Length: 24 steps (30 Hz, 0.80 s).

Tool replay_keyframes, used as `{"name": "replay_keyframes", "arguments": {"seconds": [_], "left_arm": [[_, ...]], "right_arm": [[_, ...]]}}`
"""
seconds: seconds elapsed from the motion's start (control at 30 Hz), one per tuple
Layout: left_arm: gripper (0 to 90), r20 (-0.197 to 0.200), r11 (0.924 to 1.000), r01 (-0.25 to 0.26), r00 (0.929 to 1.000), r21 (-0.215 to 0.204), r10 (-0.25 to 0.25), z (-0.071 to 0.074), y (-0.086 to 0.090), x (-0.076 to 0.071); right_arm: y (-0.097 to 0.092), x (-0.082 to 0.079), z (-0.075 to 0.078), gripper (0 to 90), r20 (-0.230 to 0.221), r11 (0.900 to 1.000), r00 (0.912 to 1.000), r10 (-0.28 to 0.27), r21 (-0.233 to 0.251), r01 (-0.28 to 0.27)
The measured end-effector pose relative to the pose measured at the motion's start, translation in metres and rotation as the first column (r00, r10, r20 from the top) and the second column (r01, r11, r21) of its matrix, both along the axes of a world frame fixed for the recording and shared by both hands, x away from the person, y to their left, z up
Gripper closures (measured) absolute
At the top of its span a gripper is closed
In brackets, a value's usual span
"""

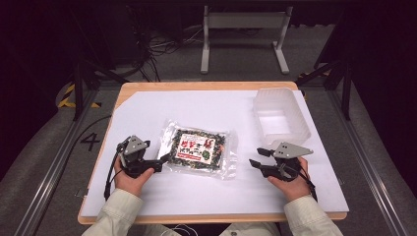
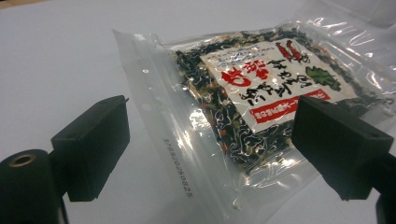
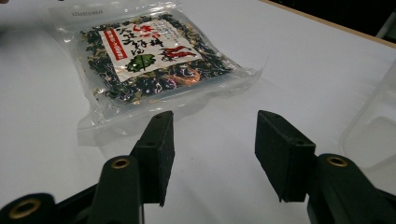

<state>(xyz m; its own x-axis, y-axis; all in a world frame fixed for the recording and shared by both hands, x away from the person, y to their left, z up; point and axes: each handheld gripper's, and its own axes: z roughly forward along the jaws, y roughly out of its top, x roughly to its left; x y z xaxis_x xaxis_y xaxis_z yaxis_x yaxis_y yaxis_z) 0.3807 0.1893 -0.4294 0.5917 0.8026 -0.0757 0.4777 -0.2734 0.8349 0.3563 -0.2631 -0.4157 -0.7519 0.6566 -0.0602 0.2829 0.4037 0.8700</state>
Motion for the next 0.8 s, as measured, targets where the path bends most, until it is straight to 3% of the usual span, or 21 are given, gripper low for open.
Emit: {"name": "replay_keyframes", "arguments": {"seconds": [0.2, 0.37, 0.57, 0.73, 0.8], "left_arm": [[13.8, -0.035, 0.9993, -0.024, 0.9991, 0.029, 0.025, -0.005, 0.002, 0.005], [14.7, -0.100, 0.9988, 0.013, 0.9949, 0.047, -0.009, -0.012, 0.000, 0.010], [20.8, -0.135, 0.9982, 0.027, 0.9907, 0.053, -0.019, -0.015, 0.000, 0.012], [24.6, -0.187, 0.9977, 0.049, 0.9816, 0.047, -0.039, -0.018, -0.001, 0.014], [26.1, -0.217, 0.9974, 0.062, 0.9747, 0.036, -0.053, -0.020, -0.001, 0.015]], "right_arm": [[0.000, -0.001, -0.001, 46.8, -0.002, 1.0000, 1.0000, 0.002, -0.005, -0.002], [0.001, -0.001, -0.001, 46.5, -0.004, 1.0000, 1.0000, 0.004, -0.006, -0.004], [0.001, -0.001, -0.002, 46.2, -0.009, 1.0000, 0.9999, 0.006, -0.006, -0.006], [0.001, -0.001, -0.002, 45.9, -0.011, 1.0000, 0.9999, 0.008, -0.005, -0.008], [0.001, -0.001, -0.002, 45.7, -0.012, 0.9999, 0.9999, 0.009, -0.004, -0.009]]}}
